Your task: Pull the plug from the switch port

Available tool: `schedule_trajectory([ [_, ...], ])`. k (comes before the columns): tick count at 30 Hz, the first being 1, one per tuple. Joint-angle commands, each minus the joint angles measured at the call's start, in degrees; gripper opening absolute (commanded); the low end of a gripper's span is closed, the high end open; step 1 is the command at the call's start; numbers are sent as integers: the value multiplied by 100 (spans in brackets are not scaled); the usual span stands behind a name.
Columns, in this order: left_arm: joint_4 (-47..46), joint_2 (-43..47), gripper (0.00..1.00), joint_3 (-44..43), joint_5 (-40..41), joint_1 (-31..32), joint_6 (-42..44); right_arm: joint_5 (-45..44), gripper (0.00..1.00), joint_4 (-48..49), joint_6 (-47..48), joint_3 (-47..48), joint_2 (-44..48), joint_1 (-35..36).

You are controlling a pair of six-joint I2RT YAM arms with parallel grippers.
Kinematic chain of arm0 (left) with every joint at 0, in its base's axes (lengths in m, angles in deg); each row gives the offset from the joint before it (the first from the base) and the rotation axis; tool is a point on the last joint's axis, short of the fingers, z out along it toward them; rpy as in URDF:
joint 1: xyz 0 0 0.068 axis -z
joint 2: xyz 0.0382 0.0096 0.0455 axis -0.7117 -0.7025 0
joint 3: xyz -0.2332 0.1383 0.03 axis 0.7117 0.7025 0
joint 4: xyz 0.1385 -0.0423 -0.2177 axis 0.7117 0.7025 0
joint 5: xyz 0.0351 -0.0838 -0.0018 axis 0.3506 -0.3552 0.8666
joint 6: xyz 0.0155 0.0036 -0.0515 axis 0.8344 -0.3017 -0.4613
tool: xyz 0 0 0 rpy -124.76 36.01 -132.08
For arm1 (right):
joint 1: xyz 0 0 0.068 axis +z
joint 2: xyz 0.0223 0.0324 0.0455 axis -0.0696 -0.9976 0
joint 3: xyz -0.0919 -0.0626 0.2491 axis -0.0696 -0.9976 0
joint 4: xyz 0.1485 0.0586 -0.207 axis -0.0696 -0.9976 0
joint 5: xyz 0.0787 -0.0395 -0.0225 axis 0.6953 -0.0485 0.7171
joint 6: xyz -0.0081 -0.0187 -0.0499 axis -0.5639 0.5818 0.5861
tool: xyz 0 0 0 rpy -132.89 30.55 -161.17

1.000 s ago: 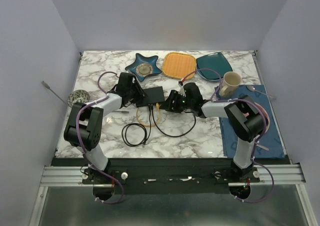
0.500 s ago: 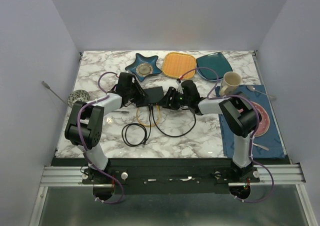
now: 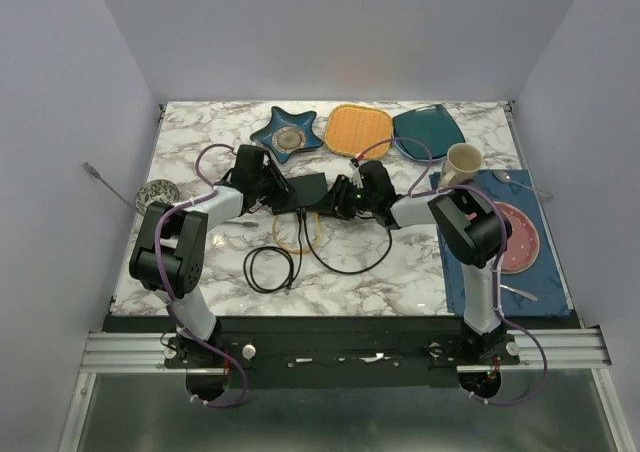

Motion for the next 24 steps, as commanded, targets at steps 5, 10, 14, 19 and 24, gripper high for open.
schedule_trajectory([
  [5, 348, -181, 46, 77, -113, -43, 20, 270, 39, 816, -529, -35, -268, -129],
  [10, 331, -181, 46, 95, -121, -52, 20, 367, 40, 1230, -793, -149, -320, -146],
  [14, 322, -181, 46, 112, -121, -52, 11, 393, 43, 1397, -907, -167, -338, -164],
  [19, 304, -190, 46, 112, -130, -52, 11, 454, 40, 1441, -1083, -123, -417, -199],
  [24, 295, -198, 46, 112, -139, -52, 11, 472, 37, 1468, -1162, -105, -487, -199],
])
